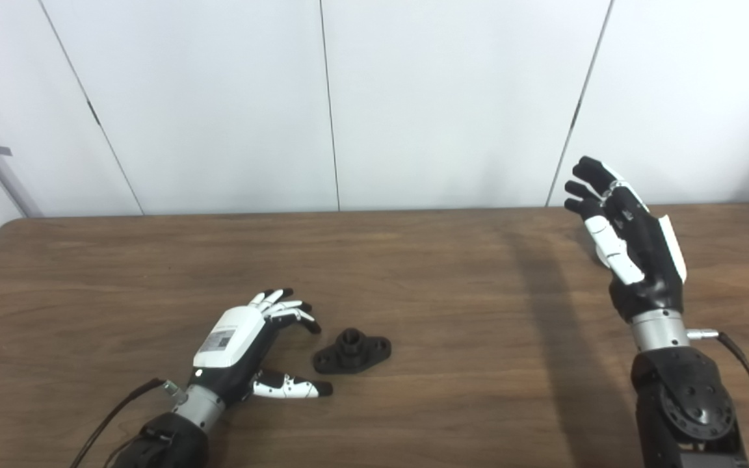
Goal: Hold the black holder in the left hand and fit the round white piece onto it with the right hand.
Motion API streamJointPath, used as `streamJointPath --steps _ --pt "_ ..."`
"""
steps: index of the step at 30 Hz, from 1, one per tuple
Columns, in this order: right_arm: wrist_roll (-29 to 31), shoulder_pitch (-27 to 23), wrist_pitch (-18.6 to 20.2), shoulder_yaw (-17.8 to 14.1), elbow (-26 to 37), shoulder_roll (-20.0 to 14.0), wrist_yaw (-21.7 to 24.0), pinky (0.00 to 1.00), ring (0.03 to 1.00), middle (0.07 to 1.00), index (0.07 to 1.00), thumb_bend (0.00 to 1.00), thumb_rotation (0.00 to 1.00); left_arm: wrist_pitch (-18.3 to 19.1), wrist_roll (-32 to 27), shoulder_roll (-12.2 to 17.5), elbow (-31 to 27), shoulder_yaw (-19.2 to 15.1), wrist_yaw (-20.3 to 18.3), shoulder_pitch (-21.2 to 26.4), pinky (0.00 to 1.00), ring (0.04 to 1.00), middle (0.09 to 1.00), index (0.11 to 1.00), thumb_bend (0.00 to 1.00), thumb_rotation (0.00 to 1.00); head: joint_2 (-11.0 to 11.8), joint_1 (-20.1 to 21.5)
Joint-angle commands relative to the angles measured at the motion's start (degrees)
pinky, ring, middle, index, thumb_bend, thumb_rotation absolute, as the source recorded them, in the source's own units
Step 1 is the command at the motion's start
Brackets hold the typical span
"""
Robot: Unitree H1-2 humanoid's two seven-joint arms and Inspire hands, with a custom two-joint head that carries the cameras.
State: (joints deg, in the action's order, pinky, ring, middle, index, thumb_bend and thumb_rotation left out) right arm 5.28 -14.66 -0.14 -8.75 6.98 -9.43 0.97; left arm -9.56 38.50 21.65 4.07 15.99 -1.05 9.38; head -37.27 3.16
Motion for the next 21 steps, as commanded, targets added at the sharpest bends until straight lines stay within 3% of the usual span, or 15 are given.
streamJointPath --steps 1,7,21 --pt "0.5 -1.9 -1.1 -0.2 1.7 -0.3 0.1 0.8 0.838 0.861 0.833 0.45 0.58 0.0 0.9 -0.5 0.9 2.2 -2.4 0.1 0.99 0.952 0.836 0.632 1.0 0.36 -0.1 0.1" --pt "0.7 -1.7 -1.0 0.1 2.1 -0.2 0.2 0.8 0.841 0.865 0.832 0.46 0.57 0.0 1.6 -0.9 1.9 3.1 -1.3 0.5 0.96 0.941 0.828 0.629 1.0 0.38 -0.1 0.4" --pt "1.0 -1.4 -0.4 0.4 2.4 0.0 0.2 0.81 0.844 0.867 0.835 0.5 0.58 -1.3 1.4 -1.7 4.8 4.5 1.1 2.6 0.99 0.94 0.822 0.626 1.0 0.37 -0.1 0.7"
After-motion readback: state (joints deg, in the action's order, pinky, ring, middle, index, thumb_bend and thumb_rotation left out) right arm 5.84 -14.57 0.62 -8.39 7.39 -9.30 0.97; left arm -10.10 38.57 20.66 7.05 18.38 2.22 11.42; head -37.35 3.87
